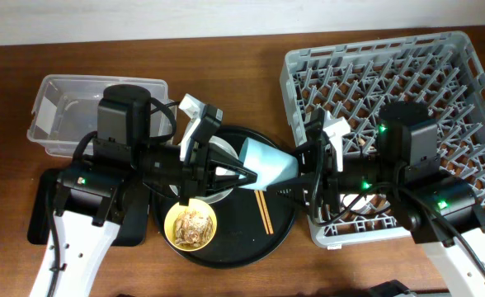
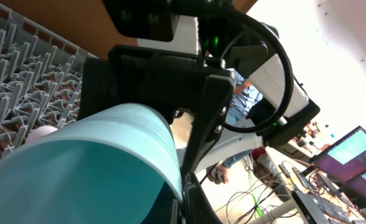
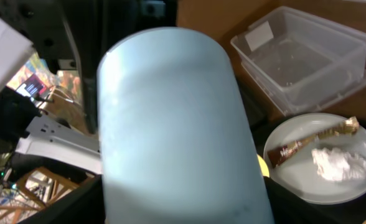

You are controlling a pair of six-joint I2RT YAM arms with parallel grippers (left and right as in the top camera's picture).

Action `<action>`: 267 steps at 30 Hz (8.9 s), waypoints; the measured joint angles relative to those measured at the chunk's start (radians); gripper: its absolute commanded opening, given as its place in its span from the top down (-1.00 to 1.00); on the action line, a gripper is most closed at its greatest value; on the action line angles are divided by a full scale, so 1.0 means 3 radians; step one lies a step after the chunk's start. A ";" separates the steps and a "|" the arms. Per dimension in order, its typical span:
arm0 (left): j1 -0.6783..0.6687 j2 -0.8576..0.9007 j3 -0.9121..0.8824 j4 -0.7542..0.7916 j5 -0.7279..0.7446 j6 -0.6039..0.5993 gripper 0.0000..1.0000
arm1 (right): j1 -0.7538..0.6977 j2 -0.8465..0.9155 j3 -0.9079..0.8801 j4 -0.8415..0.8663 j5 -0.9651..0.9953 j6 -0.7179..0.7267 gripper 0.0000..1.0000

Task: Sort waste into correct bins and load items into the dishwasher rack

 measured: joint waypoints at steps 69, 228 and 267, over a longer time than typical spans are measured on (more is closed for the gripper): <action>-0.1675 0.1438 -0.1207 -0.0582 -0.5154 -0.2349 0.99 | -0.2453 -0.0586 0.0629 -0.2380 0.1925 0.0304 -0.97; -0.0690 0.2556 0.0069 -0.0076 -0.5290 -0.0922 1.00 | -0.2453 -0.0500 0.0629 -0.2806 0.1837 0.0057 -0.97; 0.0203 -0.0145 0.1218 -0.1900 -0.4720 -0.0192 -0.99 | -0.2453 -0.0500 0.0631 -0.2687 0.1980 -0.0106 -0.98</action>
